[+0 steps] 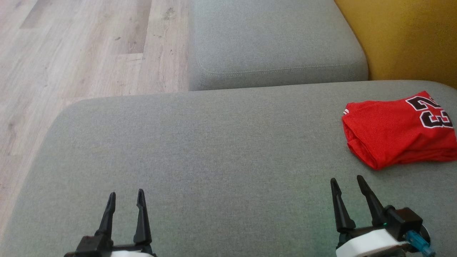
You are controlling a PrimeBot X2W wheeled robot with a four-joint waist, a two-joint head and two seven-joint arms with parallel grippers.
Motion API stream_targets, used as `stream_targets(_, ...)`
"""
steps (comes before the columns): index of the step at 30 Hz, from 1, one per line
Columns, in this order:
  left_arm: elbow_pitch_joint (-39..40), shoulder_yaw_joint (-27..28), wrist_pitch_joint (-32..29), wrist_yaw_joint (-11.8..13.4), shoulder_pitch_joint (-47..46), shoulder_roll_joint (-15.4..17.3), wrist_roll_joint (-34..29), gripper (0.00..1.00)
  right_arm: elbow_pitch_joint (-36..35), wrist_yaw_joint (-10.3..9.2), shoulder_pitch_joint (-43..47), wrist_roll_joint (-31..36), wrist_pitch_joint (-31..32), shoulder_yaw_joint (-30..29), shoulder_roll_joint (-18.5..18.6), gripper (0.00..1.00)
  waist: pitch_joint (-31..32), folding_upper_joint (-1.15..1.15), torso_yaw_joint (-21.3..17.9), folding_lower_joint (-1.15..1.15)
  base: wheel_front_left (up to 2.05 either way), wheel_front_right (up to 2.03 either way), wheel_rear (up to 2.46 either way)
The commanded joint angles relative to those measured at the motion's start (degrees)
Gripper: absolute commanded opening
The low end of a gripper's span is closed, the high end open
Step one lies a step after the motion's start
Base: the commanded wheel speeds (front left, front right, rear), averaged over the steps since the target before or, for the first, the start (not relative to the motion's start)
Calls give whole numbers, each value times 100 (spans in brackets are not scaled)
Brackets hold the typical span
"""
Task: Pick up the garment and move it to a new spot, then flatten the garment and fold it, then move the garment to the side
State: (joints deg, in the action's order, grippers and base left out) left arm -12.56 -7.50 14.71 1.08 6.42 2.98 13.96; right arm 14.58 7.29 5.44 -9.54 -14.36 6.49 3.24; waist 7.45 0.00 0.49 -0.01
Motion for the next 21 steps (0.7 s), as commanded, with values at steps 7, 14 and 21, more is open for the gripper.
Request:
stream_targets(7,-153,4,-1,-13,6,-1,-148,0,121,0,35,1,2,-82,-48,0,32,0,-25,1,0,0,0)
stream_targets(14,-334,94,-129,-56,-24,-4,249,0,249,1,56,-432,95,-118,-39,0,-8,0,-27,1,0,0,0)
stream_targets(21,-309,159,-235,-103,-84,-4,698,0,236,2,-19,-911,198,-169,-23,0,-52,0,-28,1,0,0,0)
